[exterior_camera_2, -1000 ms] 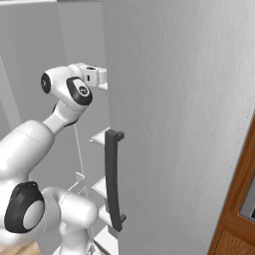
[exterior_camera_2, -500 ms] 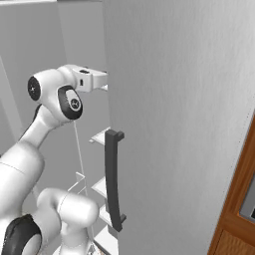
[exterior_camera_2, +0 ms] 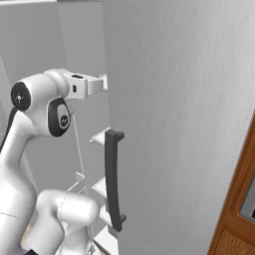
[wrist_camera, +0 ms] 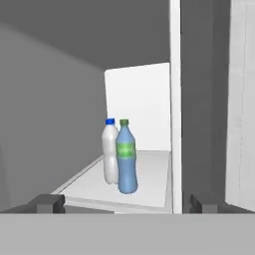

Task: Take the bottled waters from the counter and place them in the freezer to freeze. Close the freezer door after placing the bottles.

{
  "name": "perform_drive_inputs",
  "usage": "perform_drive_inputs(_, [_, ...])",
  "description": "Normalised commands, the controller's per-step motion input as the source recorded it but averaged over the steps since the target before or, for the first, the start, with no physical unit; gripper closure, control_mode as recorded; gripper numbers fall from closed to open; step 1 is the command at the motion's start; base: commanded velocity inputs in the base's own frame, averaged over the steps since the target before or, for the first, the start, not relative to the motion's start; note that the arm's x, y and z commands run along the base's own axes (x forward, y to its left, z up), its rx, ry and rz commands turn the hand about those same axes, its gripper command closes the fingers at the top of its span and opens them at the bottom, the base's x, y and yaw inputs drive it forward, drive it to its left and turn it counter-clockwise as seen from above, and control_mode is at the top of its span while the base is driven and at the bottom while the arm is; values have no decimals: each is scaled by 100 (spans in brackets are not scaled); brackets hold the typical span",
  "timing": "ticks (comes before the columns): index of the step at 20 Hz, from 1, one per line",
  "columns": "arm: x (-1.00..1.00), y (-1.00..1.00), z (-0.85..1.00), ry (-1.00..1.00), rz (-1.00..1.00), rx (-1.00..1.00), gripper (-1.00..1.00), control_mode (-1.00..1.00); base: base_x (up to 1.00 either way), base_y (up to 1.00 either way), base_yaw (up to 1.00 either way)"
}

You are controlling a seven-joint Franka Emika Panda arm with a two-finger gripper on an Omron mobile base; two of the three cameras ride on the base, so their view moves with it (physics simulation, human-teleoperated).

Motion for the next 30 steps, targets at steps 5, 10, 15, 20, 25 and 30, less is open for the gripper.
perform_drive_inputs(5, [-75,3,29,19,11,4,-100,-100,0,0,0])
perform_drive_inputs(10, [-67,14,27,32,7,0,-100,-100,0,0,0])
perform_drive_inputs(15, [-60,9,-4,18,1,0,-100,-100,0,0,0])
perform_drive_inputs(20, [-23,1,-13,2,4,0,-100,-100,0,0,0])
perform_drive_inputs(25, [-55,0,-8,0,0,0,-100,-100,0,0,0])
perform_drive_inputs(30, [-69,0,-13,0,0,0,-100,-100,0,0,0])
